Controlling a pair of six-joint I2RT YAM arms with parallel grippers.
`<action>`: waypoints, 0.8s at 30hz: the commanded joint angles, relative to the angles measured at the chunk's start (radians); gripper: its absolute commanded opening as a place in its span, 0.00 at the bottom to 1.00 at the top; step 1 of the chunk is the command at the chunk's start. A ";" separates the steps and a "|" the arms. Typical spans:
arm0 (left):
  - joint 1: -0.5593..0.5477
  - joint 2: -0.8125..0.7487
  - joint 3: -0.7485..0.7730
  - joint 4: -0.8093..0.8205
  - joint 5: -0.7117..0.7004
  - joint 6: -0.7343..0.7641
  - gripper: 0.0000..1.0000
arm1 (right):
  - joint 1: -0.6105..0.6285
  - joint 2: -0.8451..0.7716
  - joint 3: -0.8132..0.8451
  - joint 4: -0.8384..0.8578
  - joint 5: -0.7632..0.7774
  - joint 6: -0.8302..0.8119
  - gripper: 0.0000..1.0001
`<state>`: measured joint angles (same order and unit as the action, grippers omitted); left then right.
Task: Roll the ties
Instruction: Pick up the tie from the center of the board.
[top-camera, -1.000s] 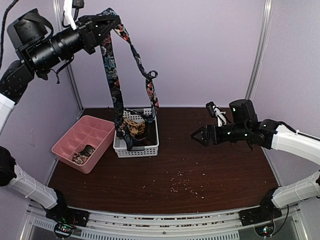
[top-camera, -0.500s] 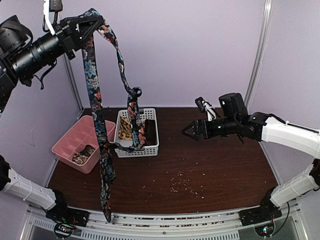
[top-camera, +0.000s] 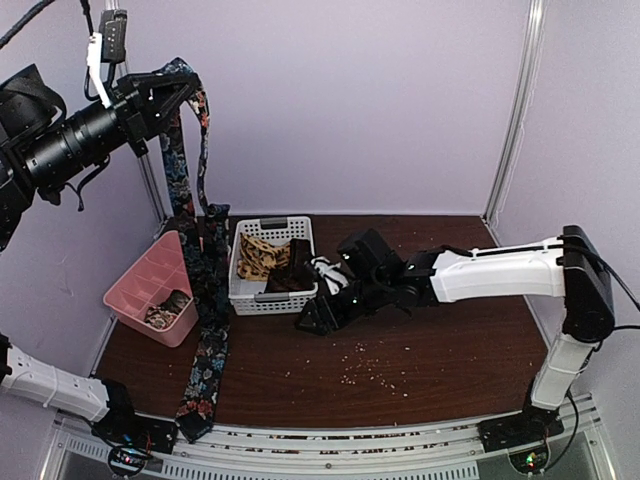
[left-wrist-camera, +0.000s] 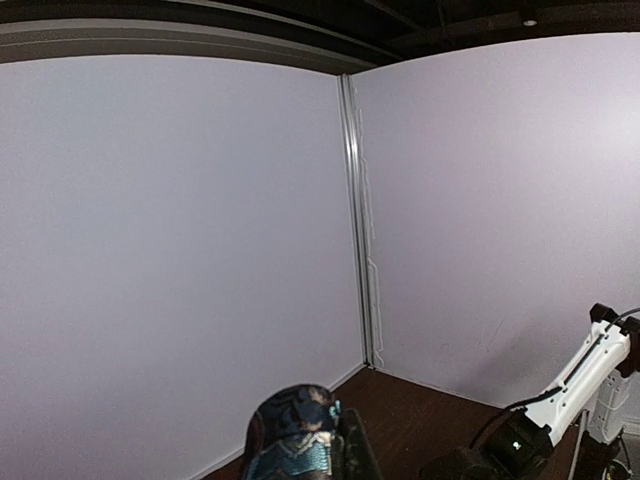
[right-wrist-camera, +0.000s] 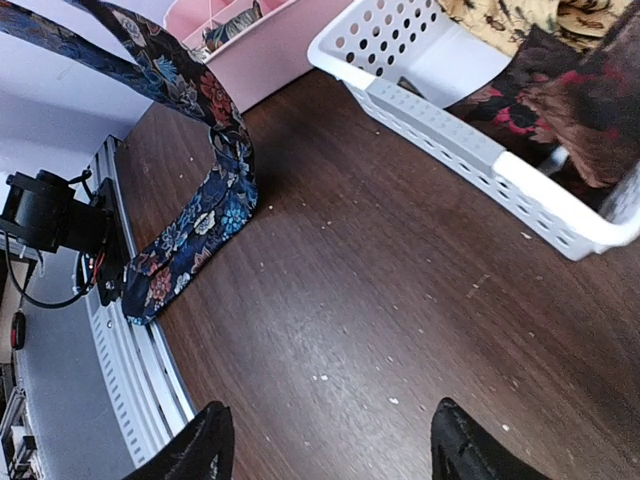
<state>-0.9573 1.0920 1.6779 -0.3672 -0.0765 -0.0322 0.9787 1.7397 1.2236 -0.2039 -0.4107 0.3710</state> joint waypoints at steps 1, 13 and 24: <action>0.002 0.009 -0.001 0.056 -0.031 -0.007 0.00 | 0.048 0.132 0.131 0.037 0.017 0.024 0.64; 0.012 0.011 -0.036 0.070 -0.020 -0.022 0.00 | 0.021 0.539 0.622 -0.112 0.186 0.022 0.57; 0.015 0.044 -0.038 0.079 0.024 -0.047 0.00 | -0.163 0.610 0.930 -0.162 0.086 0.042 0.66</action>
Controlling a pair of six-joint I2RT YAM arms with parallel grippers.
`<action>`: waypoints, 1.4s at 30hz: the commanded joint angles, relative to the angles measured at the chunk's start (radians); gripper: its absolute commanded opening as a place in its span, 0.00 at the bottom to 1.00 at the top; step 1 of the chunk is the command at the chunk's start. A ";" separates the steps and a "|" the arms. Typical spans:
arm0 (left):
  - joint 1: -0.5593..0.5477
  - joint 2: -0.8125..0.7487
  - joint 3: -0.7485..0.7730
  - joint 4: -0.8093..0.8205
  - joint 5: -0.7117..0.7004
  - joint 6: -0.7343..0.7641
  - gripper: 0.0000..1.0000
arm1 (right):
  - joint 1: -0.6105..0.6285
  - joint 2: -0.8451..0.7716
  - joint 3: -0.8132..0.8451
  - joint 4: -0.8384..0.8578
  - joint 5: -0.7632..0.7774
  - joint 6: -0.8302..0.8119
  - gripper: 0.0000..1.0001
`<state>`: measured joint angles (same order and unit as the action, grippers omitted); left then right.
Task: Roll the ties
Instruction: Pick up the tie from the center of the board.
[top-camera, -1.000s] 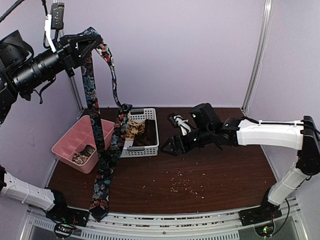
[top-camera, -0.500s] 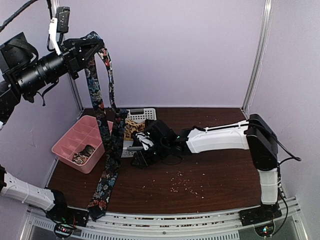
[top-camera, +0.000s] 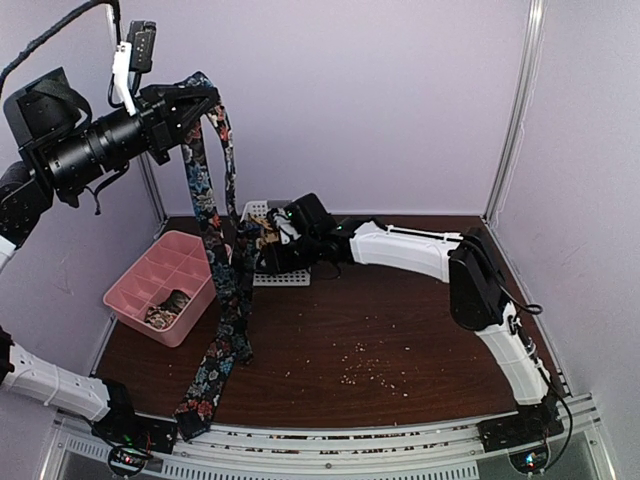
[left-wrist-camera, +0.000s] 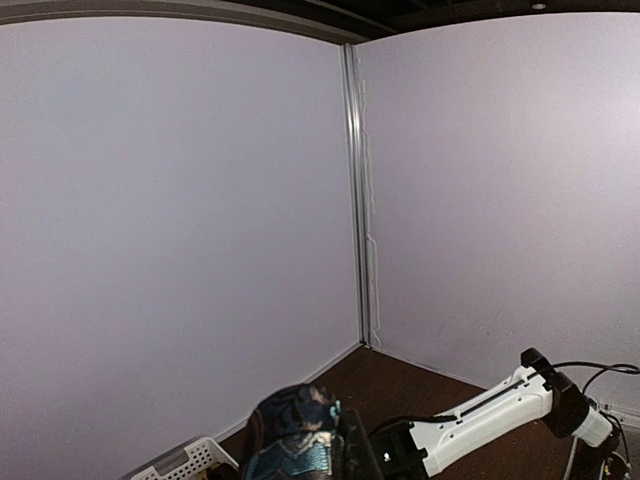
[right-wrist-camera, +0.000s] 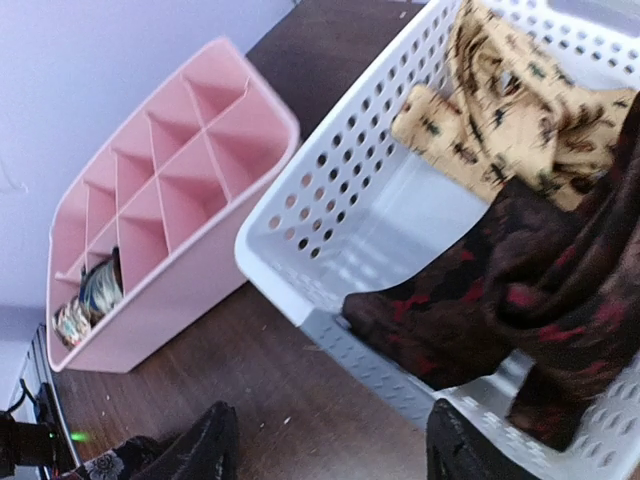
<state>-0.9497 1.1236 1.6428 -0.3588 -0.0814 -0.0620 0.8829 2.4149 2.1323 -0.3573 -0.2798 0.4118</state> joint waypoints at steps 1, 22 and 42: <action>0.008 0.016 0.000 0.067 0.033 -0.017 0.00 | -0.075 -0.109 -0.026 0.010 -0.083 -0.011 0.69; 0.015 0.035 0.008 0.074 0.107 -0.049 0.00 | 0.079 -0.601 -0.678 0.501 -0.330 -0.112 0.87; 0.093 -0.163 -0.371 0.129 -0.019 -0.277 0.00 | 0.006 -0.858 -0.808 0.656 -0.071 -0.146 0.00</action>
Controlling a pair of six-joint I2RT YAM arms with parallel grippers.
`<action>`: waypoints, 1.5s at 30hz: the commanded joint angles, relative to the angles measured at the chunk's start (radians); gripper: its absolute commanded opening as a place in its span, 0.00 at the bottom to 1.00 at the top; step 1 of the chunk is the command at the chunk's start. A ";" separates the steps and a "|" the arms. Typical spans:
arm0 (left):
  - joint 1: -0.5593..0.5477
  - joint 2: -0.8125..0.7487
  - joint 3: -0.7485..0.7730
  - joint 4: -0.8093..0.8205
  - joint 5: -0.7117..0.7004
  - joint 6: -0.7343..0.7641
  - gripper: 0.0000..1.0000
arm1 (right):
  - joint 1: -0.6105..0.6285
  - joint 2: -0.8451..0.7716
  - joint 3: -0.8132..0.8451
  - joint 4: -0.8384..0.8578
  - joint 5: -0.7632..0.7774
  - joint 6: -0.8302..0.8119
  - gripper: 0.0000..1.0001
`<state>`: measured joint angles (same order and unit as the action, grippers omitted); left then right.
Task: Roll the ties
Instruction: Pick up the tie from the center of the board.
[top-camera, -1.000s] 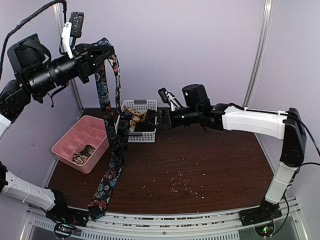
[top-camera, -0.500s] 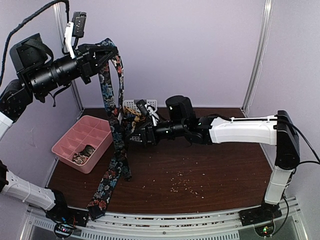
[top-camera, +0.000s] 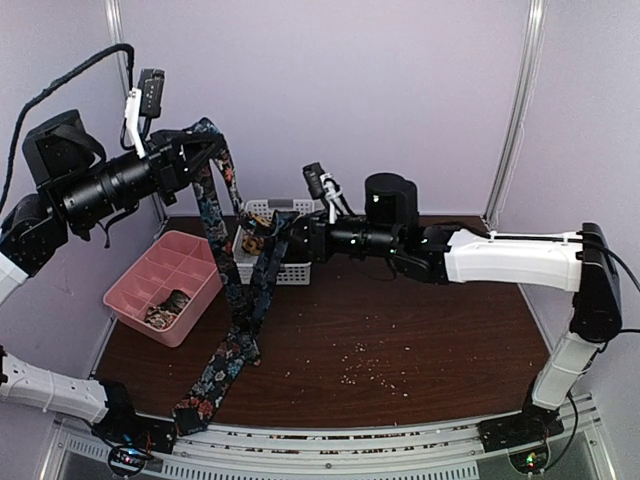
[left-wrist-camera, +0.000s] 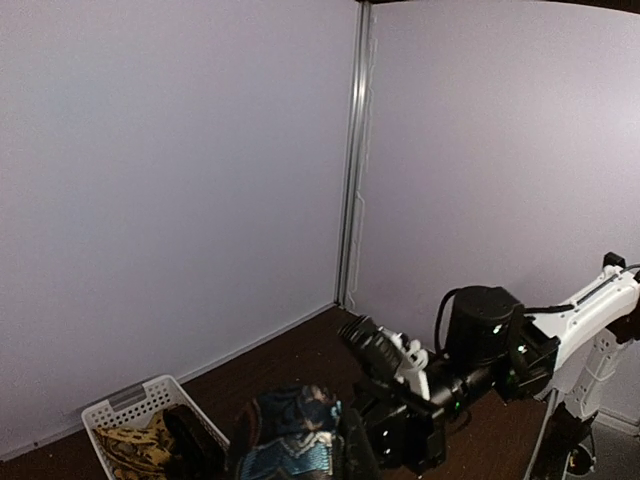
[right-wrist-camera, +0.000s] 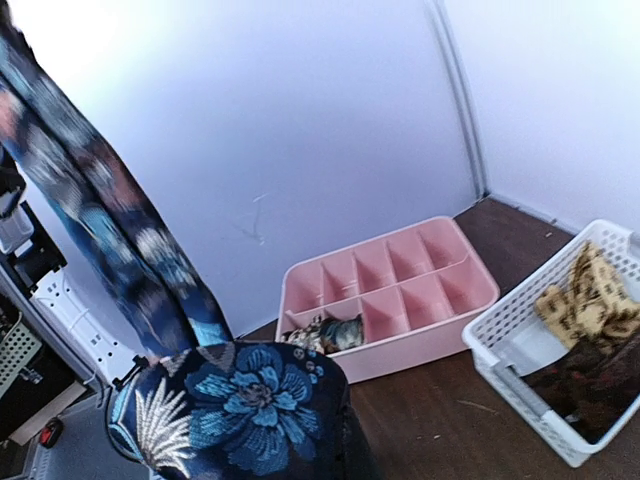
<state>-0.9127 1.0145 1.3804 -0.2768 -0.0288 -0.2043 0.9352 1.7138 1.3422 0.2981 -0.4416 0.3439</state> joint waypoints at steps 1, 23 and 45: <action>0.080 -0.058 -0.151 0.036 -0.079 -0.180 0.00 | -0.058 -0.188 -0.018 -0.029 0.100 -0.101 0.00; 0.024 0.265 -0.194 0.369 0.422 0.143 0.74 | -0.113 -0.466 0.078 -0.389 0.243 -0.297 0.00; -0.058 0.652 -0.249 0.759 0.492 0.145 0.66 | -0.113 -0.489 0.124 -0.394 0.237 -0.286 0.00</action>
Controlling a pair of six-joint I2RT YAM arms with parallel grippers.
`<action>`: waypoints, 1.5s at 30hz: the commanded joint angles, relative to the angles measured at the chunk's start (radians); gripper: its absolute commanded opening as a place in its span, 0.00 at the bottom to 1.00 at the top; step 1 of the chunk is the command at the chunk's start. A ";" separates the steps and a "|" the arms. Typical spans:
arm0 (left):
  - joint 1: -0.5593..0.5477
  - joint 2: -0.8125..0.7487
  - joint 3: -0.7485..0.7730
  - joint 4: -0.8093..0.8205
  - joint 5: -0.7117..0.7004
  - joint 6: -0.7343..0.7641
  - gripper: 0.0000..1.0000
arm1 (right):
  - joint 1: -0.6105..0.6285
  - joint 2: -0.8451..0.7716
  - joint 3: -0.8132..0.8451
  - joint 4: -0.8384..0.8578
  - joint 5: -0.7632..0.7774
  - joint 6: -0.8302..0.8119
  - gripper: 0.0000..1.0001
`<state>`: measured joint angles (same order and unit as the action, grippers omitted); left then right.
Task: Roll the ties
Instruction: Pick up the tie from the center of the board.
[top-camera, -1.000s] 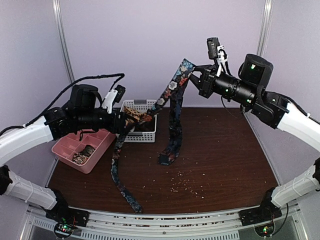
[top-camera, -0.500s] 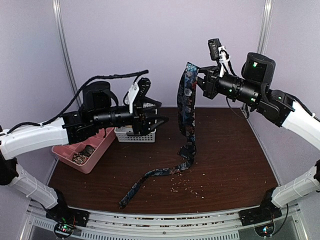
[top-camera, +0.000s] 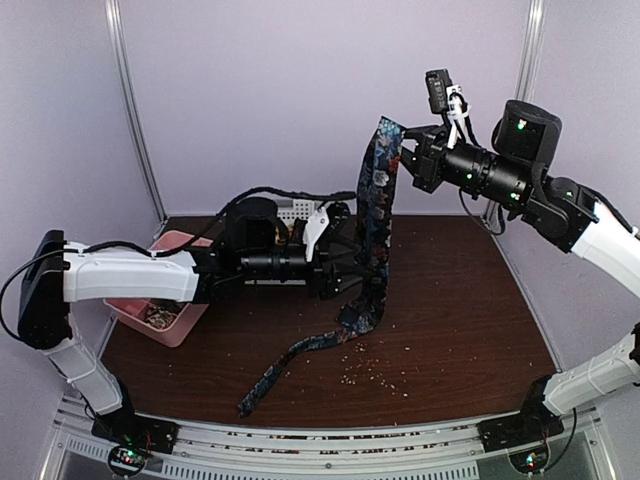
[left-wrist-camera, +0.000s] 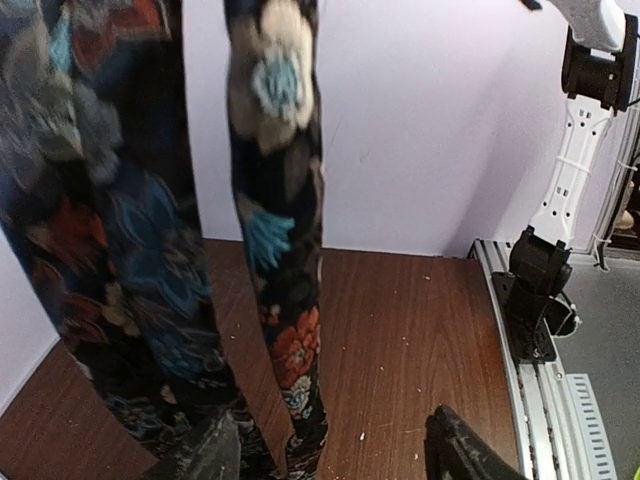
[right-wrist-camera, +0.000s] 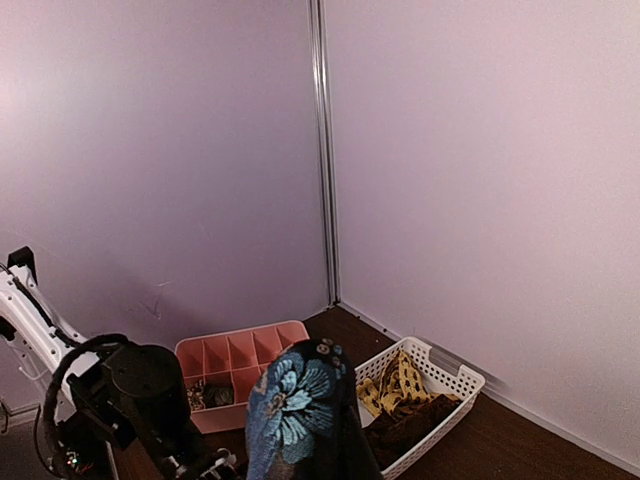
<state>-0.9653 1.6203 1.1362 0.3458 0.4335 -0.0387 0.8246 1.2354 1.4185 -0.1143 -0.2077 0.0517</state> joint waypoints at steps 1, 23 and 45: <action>-0.006 0.065 0.000 0.146 0.027 -0.018 0.65 | -0.002 -0.010 0.051 0.018 0.004 0.007 0.00; -0.023 0.048 0.064 0.143 0.060 0.018 0.00 | -0.045 -0.026 0.015 0.027 0.039 0.003 0.00; -0.018 -0.137 0.698 -0.366 -0.254 0.346 0.00 | -0.102 0.135 -0.276 0.309 -0.430 0.229 0.07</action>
<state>-0.9855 1.4551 1.7729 0.0402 0.2893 0.2409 0.6922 1.3724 1.1690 0.0776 -0.5171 0.2173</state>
